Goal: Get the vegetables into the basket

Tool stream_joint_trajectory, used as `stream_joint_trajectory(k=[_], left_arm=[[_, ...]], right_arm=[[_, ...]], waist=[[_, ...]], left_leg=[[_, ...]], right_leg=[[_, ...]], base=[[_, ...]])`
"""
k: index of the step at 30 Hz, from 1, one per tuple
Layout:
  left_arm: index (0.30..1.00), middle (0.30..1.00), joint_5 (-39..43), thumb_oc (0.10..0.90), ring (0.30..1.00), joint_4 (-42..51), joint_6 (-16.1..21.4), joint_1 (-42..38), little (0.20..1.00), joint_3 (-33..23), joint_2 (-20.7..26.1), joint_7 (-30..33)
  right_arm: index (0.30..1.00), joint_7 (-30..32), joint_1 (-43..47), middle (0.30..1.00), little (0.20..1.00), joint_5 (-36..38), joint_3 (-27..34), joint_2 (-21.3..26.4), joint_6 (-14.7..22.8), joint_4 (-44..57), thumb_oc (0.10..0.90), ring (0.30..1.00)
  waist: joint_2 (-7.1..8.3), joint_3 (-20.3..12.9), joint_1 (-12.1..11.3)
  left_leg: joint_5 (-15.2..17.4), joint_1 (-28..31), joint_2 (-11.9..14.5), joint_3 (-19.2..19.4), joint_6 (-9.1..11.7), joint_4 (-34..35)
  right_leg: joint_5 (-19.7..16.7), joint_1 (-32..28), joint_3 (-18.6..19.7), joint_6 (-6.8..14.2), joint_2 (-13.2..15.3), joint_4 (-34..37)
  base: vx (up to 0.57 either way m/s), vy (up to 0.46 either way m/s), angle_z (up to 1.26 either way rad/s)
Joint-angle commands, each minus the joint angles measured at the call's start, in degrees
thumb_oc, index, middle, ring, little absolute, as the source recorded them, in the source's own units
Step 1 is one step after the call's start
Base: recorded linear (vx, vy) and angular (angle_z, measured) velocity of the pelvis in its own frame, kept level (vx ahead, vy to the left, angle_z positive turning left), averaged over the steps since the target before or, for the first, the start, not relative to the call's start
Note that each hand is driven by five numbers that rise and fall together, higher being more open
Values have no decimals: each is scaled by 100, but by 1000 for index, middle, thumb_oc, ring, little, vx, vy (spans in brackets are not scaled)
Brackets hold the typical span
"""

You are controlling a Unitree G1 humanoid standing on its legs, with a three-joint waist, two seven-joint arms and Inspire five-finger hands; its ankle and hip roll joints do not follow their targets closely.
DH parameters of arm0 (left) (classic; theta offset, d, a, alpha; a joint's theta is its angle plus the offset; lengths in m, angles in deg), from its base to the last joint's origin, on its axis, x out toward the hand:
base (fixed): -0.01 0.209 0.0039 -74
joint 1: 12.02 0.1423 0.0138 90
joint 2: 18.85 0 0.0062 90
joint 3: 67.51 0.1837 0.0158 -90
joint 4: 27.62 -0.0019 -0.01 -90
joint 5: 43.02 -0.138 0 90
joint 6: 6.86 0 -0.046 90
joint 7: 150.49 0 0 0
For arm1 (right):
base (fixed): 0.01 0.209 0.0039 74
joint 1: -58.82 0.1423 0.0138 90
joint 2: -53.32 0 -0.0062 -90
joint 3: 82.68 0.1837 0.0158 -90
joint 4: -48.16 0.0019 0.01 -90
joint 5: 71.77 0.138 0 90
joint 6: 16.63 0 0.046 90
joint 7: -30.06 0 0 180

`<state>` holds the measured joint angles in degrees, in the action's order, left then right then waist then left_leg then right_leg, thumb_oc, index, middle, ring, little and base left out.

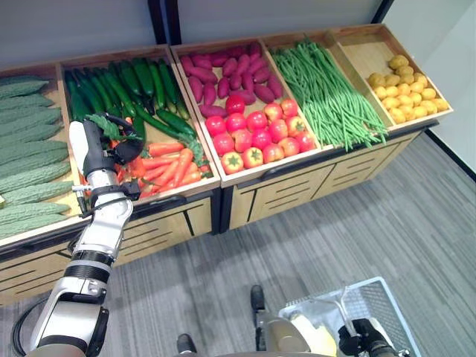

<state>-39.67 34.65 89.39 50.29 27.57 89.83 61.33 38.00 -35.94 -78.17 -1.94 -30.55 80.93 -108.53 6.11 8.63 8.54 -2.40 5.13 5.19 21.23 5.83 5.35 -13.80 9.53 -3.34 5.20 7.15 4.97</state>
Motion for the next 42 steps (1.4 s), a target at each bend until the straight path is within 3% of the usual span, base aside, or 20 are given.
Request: stream_joint_trajectory(k=[1, 16, 22, 27, 42], left_arm=[[300, 300, -219, 400, 300, 105, 473, -730, 300, -109, 464, 33], [300, 300, 404, 400, 300, 494, 765, -875, 300, -211, 421, 83], [300, 300, 1911, 400, 300, 830, 1379, -782, 300, -644, -107, 155], [300, 300, 3016, 400, 300, 822, 1589, -523, 300, -928, -314, -68], [300, 300, 3093, 400, 300, 380, 1431, -526, 300, -946, -145, -166]], right_arm=[[300, 106, 41, 300, 300, -63, 57, 449, 53, -42, 400, 300], [300, 83, -11, 300, 300, -58, 19, 441, 46, -44, 400, 300], [300, 114, -77, 300, 300, -109, 55, 418, 16, 27, 400, 300], [300, 89, -147, 300, 300, -147, 105, 444, -21, 85, 400, 300], [300, 31, -143, 300, 300, -172, 66, 434, -59, 79, 400, 300]], waist=[[-43, -112, -33], [-61, -138, -54], [-71, -162, -37], [-88, -180, -46], [-18, -141, -79]], left_leg=[[223, 3, -34, -347, -77, -35], [240, 66, -29, -360, -71, -35], [249, 108, -34, -370, -70, -35], [252, 134, -45, -392, -76, -35], [241, 79, -70, -417, -94, -35]], right_leg=[[353, -339, 80, 772, 553, -155], [387, -407, 63, 761, 546, -138], [390, -454, 51, 754, 549, -122], [389, -488, 43, 754, 548, -130], [384, -467, 18, 768, 572, -160]], base=[[0, 0, 0], [0, 0, 0], [0, 0, 0], [0, 0, 0], [0, 0, 0]])
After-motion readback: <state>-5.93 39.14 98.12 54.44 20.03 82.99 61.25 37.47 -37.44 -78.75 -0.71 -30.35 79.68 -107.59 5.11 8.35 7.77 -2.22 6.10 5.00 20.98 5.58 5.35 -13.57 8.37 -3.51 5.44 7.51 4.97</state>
